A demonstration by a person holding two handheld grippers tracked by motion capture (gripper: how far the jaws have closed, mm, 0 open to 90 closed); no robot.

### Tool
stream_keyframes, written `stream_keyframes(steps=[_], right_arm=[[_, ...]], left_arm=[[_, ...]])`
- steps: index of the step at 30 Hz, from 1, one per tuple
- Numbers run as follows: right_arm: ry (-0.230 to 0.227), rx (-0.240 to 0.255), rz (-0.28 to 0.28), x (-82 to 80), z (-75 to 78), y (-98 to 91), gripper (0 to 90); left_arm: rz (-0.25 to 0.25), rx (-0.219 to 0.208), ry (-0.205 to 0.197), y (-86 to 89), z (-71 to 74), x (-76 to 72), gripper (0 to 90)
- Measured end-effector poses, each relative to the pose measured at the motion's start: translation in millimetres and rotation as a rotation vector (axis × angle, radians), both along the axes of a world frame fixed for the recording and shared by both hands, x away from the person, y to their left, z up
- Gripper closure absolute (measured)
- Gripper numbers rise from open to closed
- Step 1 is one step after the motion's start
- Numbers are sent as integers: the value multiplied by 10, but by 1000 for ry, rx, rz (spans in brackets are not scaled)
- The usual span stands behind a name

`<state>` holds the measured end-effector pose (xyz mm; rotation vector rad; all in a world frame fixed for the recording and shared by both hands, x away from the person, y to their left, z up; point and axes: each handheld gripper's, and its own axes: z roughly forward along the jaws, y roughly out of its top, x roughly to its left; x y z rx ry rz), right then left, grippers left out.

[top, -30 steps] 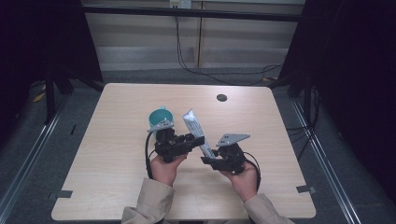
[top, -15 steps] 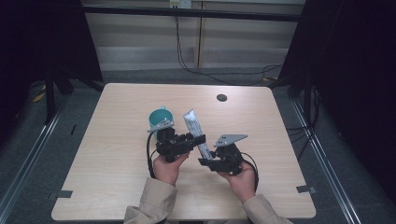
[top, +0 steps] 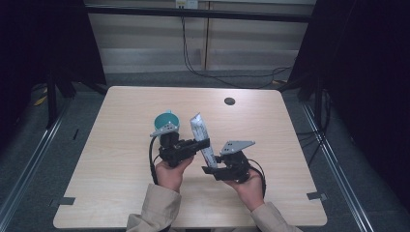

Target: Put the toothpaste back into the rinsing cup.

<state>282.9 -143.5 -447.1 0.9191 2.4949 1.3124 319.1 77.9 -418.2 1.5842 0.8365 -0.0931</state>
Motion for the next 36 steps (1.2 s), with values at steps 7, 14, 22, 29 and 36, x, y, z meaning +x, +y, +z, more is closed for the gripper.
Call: stream_keyframes(steps=[7,14,22,29,36], right_arm=[[0,20,-26,24,-22,-94,290],[-30,-54,-43,-27,-87,-299,176],[-31,-109,-158,-108,-381,-649,164],[-26,-154,-189,-138,-488,-784,163],[-31,-192,-203,-150,-567,-797,162]], left_arm=[[37,32,-33,96,68,-10,753],[90,83,-64,252,107,6,753],[143,130,-86,375,140,36,754],[170,167,-116,416,199,62,754],[200,186,-140,457,256,95,754]])
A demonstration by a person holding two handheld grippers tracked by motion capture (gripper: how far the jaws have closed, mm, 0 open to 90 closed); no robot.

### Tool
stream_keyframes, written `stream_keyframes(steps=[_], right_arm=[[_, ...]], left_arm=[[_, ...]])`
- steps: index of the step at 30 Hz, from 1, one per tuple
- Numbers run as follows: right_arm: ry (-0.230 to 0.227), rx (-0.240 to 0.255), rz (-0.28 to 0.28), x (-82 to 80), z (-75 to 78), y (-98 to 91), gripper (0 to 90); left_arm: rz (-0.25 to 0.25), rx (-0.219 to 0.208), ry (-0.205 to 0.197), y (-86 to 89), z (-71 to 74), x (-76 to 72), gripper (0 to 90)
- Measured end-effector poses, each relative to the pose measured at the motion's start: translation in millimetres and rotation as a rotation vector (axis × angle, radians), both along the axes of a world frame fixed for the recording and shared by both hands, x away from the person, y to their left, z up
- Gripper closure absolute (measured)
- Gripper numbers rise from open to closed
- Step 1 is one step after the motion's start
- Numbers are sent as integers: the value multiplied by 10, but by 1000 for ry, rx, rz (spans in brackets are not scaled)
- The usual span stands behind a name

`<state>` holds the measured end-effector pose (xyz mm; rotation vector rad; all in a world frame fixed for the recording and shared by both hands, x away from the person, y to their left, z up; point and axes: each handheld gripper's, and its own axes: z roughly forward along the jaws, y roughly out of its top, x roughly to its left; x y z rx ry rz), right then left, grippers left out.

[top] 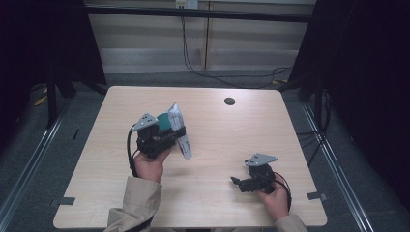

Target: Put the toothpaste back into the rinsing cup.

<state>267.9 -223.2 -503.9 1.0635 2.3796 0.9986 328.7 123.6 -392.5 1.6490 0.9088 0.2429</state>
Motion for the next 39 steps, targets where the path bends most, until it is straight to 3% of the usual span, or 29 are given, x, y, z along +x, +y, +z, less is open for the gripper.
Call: stream_keyframes(steps=[3,10,14,25,39], right_arm=[[-6,-16,3,4,-26,19,158],[-8,2,10,10,-50,0,145],[25,33,-12,27,-67,-28,139],[36,39,-23,25,-68,-29,133],[34,39,-23,26,-69,-30,133]], left_arm=[[11,6,-7,21,31,25,754],[40,-1,-24,50,89,63,753],[52,0,-35,48,120,95,753],[85,-19,-55,45,216,188,751],[122,1,-95,61,337,305,751]])
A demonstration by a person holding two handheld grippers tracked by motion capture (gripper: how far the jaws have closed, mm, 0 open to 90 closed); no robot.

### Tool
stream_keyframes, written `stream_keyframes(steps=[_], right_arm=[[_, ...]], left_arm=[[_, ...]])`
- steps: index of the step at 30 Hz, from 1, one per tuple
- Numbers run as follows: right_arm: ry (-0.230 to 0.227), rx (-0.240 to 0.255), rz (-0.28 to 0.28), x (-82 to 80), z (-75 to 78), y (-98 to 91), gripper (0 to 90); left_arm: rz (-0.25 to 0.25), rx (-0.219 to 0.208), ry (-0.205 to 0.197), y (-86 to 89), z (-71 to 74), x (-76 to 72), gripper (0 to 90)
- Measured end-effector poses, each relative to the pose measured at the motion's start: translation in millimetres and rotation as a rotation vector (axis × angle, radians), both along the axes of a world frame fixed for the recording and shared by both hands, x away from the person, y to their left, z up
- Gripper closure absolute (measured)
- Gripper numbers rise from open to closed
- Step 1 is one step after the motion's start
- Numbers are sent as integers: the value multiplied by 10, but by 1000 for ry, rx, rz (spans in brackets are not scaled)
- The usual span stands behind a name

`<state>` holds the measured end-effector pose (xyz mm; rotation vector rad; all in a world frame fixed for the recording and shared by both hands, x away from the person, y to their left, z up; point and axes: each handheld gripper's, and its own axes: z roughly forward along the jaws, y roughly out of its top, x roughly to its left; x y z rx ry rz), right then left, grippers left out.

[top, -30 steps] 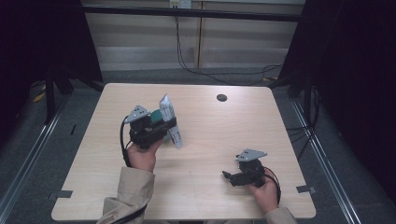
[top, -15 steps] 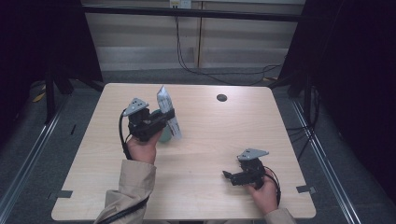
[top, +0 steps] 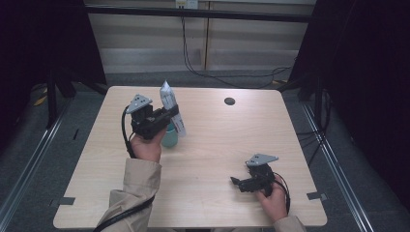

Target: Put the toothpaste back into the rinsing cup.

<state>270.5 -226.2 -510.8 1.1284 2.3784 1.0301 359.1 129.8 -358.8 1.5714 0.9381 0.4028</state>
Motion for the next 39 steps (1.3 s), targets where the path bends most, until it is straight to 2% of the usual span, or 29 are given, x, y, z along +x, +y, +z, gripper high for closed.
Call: stream_keyframes(steps=[20,27,31,39], right_arm=[[0,1,-1,0,0,0,134],[0,1,0,0,-1,0,134],[-2,0,0,1,-1,0,134],[0,0,-1,-1,0,1,134]], left_arm=[[75,33,-27,59,6,198,750],[91,39,-33,78,-30,254,750],[99,68,-35,79,-53,287,750],[113,78,-36,88,-127,313,748]])
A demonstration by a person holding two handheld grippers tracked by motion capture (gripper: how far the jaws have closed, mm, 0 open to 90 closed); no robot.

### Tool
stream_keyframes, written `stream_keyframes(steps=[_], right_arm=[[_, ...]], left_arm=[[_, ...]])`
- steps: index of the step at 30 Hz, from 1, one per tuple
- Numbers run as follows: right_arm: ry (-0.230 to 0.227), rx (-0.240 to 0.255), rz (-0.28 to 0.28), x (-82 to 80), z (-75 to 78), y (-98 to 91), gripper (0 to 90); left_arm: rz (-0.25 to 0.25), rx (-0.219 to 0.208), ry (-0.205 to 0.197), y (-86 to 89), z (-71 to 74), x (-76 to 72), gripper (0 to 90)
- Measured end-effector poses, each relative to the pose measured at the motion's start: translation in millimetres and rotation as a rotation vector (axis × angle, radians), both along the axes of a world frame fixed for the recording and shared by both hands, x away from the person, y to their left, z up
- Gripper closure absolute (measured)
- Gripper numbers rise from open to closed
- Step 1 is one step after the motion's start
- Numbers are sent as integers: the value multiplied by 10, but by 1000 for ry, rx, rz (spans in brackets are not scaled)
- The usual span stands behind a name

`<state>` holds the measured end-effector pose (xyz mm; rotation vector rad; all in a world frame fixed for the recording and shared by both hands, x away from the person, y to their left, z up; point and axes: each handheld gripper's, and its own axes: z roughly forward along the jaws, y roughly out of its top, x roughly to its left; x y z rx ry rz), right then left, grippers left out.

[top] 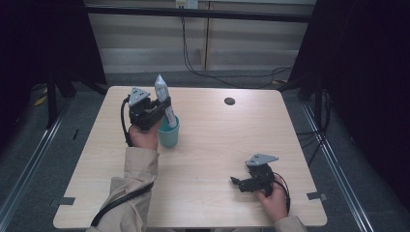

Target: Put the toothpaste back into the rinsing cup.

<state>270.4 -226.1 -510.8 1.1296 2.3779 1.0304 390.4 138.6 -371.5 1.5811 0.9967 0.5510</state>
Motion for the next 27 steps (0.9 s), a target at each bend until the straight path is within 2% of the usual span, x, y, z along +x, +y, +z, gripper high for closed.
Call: stream_keyframes(steps=[11,20,27], right_arm=[[0,0,0,0,0,0,134],[-1,0,0,0,0,0,134],[0,-1,-1,-1,1,1,134]], left_arm=[[31,25,22,-26,-190,8,746],[47,74,17,-51,-357,-12,743],[62,80,36,-38,-484,-28,742]])
